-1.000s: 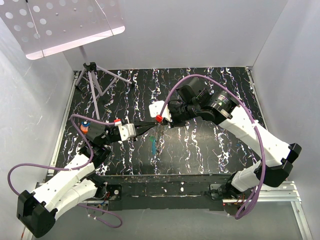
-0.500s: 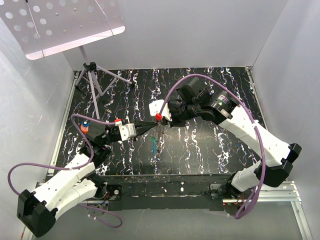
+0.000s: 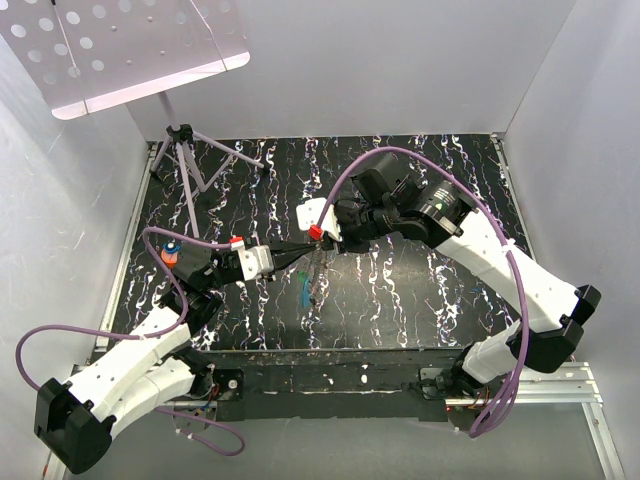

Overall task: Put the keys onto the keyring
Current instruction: Insert the key onto the keyring.

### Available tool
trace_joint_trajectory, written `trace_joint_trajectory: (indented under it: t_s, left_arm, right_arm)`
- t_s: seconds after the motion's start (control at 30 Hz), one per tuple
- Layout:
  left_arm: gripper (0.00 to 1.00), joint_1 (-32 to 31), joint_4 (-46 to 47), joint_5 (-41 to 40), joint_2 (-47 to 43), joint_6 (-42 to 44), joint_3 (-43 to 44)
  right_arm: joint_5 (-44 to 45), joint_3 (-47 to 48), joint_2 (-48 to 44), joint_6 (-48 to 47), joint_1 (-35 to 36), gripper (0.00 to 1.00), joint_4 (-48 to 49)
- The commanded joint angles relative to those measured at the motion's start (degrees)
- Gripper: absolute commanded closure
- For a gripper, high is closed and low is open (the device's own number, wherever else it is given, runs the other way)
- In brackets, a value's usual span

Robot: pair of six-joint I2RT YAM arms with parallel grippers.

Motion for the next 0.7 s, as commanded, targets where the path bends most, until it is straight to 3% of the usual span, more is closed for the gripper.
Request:
trace_joint_trajectory:
  t_s: [0.0, 0.67]
  left_arm:
    - [1.00, -0.13, 1.59, 1.33, -0.16, -0.01, -0.16]
    - [1.00, -0.13, -0.60, 2.13, 0.55, 1.22, 0.72]
  right_arm:
    - [-2.24, 2.98, 0.04, 1.05, 0.45, 0.99, 3.73]
    - [-2.15, 3.34, 0.74, 1.22, 0.45, 0.99, 3.29]
